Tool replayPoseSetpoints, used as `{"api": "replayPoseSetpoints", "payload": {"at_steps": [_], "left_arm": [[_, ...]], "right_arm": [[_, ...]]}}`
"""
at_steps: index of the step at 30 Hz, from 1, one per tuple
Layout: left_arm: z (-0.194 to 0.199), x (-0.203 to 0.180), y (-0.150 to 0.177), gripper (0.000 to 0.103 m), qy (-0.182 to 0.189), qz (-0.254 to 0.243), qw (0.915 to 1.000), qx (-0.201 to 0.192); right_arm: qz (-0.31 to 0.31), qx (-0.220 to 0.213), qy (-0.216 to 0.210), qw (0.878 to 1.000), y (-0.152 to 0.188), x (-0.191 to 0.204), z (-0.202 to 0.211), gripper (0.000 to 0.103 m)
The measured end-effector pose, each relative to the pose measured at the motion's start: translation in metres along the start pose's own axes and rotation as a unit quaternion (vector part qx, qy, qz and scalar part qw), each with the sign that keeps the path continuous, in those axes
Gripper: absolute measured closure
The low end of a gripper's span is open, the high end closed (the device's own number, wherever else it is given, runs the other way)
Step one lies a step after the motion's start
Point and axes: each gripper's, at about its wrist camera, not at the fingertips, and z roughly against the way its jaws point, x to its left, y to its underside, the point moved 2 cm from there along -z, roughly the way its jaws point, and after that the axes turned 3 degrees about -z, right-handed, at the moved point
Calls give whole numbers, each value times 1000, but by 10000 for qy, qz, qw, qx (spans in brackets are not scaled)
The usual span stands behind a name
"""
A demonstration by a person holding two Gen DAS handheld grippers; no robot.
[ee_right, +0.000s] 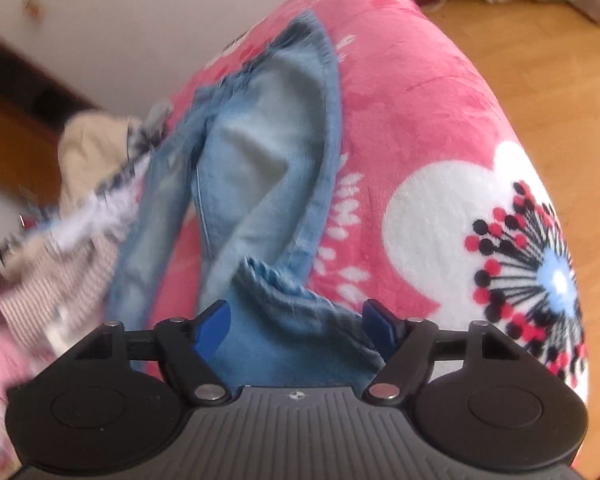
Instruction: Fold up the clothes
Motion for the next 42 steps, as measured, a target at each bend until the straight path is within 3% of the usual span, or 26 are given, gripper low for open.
{"api": "replayPoseSetpoints", "payload": {"at_steps": [3,15,17,20,22,23,30,35,39,42], "left_arm": [[-3,2,-2,67,23,-3,10000,22],[4,9,0,66,107,14,9999,74],[5,9,1,66,95,10,9999,66],[6,6,2,66,48,-20,10000,56],[7,5,3,66,13,-51,10000,48],[7,4,3,66,1,-61,10000,42],[6,2,5,66,-54,-117,9999,-12],[8,3,6,66,-16,-141,9999,2],[12,8,5,66,29,-83,10000,21],[16,10,6,65,41,-89,9999,29]], "right_arm": [[288,86,267,9992,5,-4,-10,24],[-140,71,317,9994,8,-23,-12,25],[-128,-2,440,9990,10,-21,-14,37],[58,-80,716,9974,13,-17,-13,63],[-96,-121,612,9980,13,-21,-8,85],[-172,-141,560,9982,14,-24,-5,87],[-84,-377,-97,9992,23,2,32,89],[284,-343,-1063,9933,48,48,88,89],[1043,229,-1789,9781,95,91,135,89],[1533,988,-1895,9648,138,111,151,89]]}}
